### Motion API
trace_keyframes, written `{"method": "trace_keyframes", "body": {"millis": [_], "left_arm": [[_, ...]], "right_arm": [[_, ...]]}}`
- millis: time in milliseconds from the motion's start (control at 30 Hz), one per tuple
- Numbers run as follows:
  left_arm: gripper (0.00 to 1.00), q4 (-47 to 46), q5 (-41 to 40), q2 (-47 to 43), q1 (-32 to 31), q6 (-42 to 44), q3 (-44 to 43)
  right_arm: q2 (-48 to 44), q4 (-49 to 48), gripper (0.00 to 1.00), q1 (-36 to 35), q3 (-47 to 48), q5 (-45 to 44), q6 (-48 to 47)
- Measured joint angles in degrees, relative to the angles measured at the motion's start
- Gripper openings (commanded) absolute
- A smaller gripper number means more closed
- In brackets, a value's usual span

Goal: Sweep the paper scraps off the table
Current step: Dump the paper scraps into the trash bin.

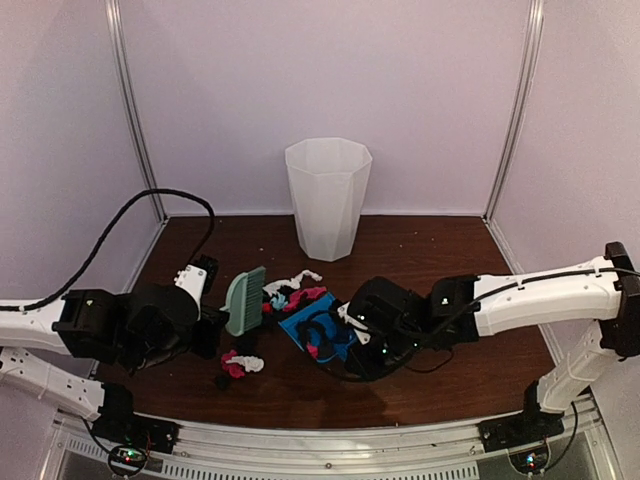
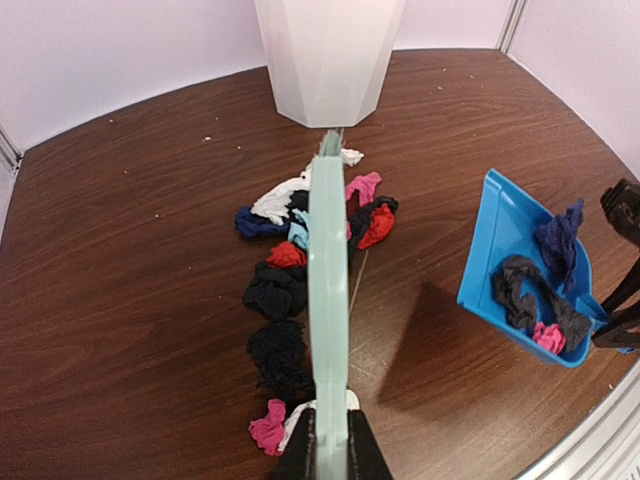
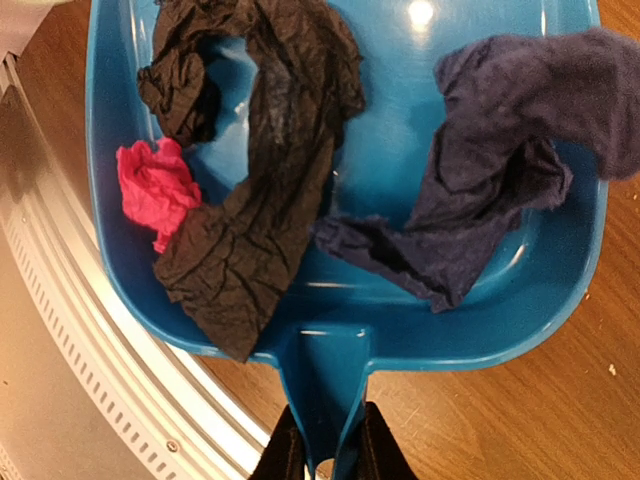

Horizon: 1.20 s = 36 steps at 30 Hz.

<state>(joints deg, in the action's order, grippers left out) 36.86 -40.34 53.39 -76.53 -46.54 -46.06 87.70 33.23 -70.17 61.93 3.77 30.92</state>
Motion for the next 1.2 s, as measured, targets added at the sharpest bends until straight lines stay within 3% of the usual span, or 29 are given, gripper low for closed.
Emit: {"method": "trace_keyframes", "body": {"millis": [533, 1200], "left_arm": [[0.00, 3.0, -3.4, -1.9, 0.0, -2.2, 1.7], [0.00, 3.3, -3.4, -1.6, 0.0, -2.6, 2.7]], "right_arm": [[10.6, 10.3, 0.00, 9.2, 27.6, 4.7, -5.4], [20.8, 11.7, 0.00, 16.7, 53.5, 15.1, -5.5]]}}
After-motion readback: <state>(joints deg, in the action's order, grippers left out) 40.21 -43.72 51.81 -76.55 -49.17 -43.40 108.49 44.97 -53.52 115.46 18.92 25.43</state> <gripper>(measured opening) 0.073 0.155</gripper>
